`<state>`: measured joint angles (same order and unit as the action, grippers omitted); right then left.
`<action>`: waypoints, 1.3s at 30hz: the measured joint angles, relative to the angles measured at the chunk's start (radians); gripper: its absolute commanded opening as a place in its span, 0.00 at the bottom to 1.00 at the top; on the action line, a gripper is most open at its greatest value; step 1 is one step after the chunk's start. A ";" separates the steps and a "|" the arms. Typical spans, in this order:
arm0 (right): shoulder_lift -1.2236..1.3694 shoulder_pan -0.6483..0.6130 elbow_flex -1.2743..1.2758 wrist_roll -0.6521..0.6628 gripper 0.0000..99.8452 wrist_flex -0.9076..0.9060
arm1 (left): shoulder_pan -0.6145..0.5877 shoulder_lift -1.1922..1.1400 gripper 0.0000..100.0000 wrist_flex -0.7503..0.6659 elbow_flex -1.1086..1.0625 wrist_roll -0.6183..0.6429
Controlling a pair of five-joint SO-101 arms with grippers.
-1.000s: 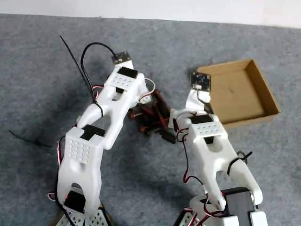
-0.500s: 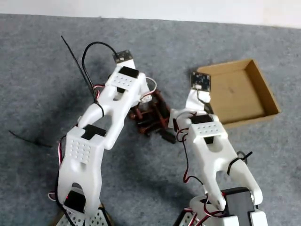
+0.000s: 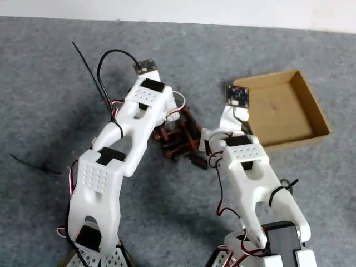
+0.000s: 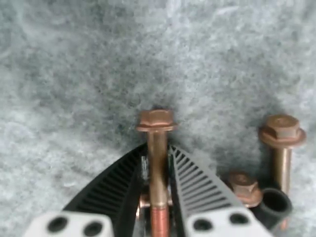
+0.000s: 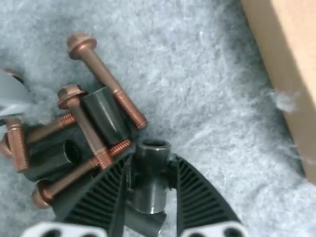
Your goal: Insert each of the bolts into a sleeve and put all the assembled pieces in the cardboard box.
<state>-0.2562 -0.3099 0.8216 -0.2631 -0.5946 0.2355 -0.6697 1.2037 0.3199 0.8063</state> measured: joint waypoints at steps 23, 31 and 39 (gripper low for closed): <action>0.000 -0.002 0.000 0.000 0.00 0.000 | -0.026 0.494 0.00 -0.270 -0.557 -0.068; 0.000 -0.003 0.000 0.003 0.00 0.015 | -0.025 0.783 0.00 -0.523 -0.879 -0.117; -0.003 -0.021 0.021 0.054 0.00 0.021 | -0.021 1.017 0.00 -0.841 -1.200 -0.293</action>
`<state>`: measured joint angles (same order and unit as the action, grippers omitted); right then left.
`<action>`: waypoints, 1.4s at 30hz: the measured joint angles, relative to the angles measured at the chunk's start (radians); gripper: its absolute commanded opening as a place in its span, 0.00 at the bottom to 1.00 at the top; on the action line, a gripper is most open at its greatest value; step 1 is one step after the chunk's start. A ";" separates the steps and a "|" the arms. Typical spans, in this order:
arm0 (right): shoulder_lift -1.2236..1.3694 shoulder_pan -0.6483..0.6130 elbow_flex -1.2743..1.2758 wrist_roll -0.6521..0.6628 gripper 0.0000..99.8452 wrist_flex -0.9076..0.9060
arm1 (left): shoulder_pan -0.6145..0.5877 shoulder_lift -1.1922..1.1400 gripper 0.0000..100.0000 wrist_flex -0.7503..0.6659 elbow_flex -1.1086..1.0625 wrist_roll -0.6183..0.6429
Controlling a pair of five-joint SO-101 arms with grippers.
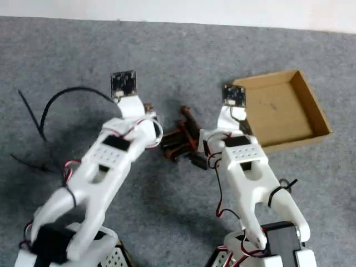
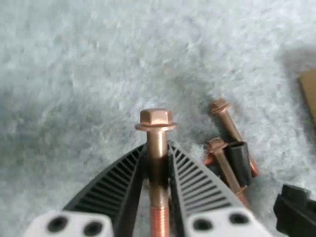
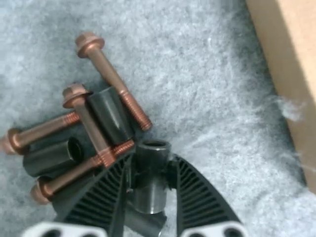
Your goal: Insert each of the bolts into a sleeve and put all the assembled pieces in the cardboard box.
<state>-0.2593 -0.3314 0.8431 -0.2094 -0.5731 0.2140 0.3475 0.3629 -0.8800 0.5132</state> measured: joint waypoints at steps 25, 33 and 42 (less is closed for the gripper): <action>-0.707 -0.181 0.672 0.221 0.00 0.554 | 0.038 0.313 0.00 -0.423 -0.379 -0.063; -0.807 -0.305 0.802 0.385 0.00 0.661 | 0.072 0.618 0.00 -0.776 -0.695 -0.063; -0.941 -0.358 0.822 0.463 0.00 0.667 | 0.083 0.908 0.00 -0.822 -0.792 -0.063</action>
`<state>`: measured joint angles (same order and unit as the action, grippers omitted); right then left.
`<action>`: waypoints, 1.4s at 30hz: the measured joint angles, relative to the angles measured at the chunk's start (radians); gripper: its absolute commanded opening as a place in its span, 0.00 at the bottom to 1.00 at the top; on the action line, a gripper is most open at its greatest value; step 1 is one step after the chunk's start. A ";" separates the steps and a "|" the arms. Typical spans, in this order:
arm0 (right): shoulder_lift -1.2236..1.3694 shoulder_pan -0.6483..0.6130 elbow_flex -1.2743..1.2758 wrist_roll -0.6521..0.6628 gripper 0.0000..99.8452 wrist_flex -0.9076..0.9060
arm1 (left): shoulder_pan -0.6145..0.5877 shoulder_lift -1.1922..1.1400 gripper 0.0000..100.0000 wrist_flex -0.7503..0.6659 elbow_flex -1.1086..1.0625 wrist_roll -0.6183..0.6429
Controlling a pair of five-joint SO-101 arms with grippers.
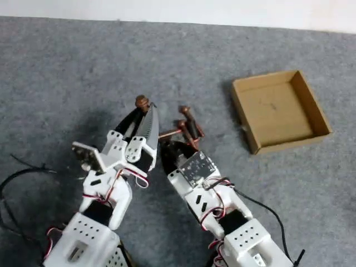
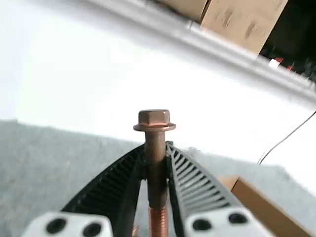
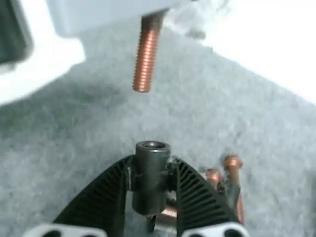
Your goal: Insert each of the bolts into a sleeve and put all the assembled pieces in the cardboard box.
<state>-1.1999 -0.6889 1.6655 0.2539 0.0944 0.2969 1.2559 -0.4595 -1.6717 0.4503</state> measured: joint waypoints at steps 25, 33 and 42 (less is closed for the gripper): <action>-0.368 0.000 0.011 0.005 0.00 -0.180 | 0.104 0.450 0.00 0.422 -0.009 0.049; -0.368 0.000 0.011 0.005 0.00 -0.180 | 0.104 0.457 0.00 0.422 -0.009 0.068; -0.368 0.000 0.011 0.005 0.00 -0.181 | 0.103 0.459 0.00 0.422 -0.008 0.133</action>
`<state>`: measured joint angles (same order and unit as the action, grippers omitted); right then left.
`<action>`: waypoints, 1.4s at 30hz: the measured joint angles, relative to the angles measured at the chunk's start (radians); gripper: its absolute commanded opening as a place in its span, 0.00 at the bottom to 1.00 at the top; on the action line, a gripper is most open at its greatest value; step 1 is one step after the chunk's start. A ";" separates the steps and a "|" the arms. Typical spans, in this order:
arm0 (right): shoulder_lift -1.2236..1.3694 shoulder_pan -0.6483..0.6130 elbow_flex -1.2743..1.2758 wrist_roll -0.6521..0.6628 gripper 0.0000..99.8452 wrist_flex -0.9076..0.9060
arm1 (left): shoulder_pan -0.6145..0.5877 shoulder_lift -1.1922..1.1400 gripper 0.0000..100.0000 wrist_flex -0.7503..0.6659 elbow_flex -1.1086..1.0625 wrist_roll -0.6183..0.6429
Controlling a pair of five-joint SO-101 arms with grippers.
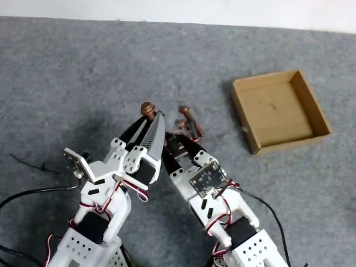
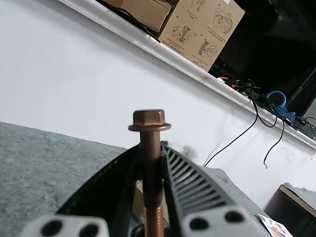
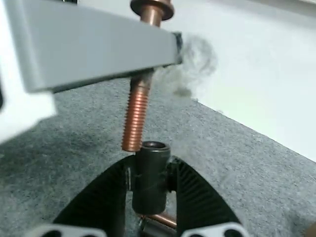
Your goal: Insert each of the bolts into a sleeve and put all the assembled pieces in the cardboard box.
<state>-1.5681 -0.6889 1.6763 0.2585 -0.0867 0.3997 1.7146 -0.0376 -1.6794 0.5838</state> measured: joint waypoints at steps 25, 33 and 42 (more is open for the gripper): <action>0.000 -0.037 0.000 0.098 0.00 0.000 | -0.034 0.000 0.00 0.000 0.000 0.002; 0.000 -0.041 0.000 0.098 0.00 0.000 | -0.041 0.000 0.00 0.000 0.000 0.002; 0.000 -0.055 0.000 0.098 0.00 0.000 | -0.040 0.000 0.00 0.000 0.000 0.002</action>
<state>-1.5681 -0.7442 1.6763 0.3567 -0.0867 0.3598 1.7146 -0.0376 -1.6794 0.5854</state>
